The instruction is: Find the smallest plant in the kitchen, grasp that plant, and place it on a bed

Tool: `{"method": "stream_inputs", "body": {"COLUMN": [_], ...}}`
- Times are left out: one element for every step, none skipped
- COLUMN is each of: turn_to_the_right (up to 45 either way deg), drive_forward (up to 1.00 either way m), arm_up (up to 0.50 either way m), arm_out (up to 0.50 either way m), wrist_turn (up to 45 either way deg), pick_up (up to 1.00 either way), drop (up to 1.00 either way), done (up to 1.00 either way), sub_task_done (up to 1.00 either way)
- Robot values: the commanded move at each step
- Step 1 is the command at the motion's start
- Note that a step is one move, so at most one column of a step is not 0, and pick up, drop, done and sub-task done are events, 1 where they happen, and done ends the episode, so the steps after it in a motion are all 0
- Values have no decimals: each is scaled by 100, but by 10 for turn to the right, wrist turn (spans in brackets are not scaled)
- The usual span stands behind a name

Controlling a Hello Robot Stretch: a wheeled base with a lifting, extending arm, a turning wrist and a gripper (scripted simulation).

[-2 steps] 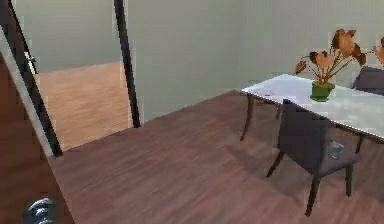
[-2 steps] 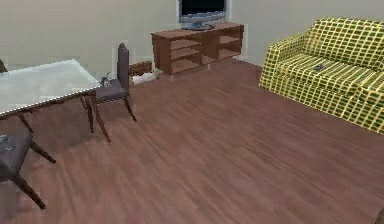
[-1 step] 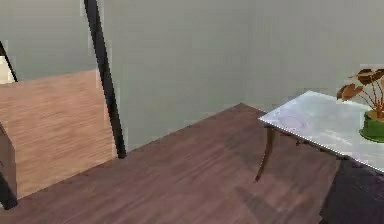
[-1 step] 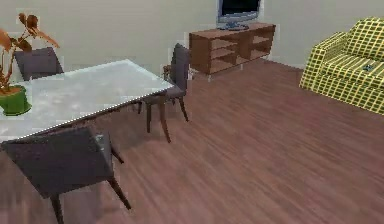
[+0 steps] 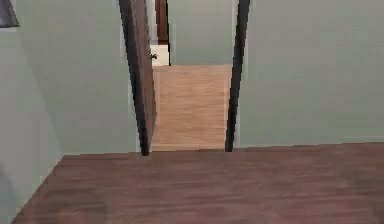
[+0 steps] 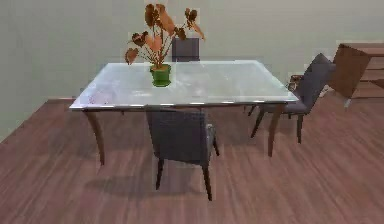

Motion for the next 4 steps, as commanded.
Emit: {"method": "stream_inputs", "body": {"turn_to_the_right": [0,-30,0,0], "drive_forward": [100,0,100,90], "arm_up": [0,0,0,0], "arm_out": [0,0,0,0], "wrist_turn": [0,0,0,0], "pick_up": [0,0,0,0], "drop": [0,0,0,0], "done": [0,0,0,0], "sub_task_done": [0,0,0,0]}}
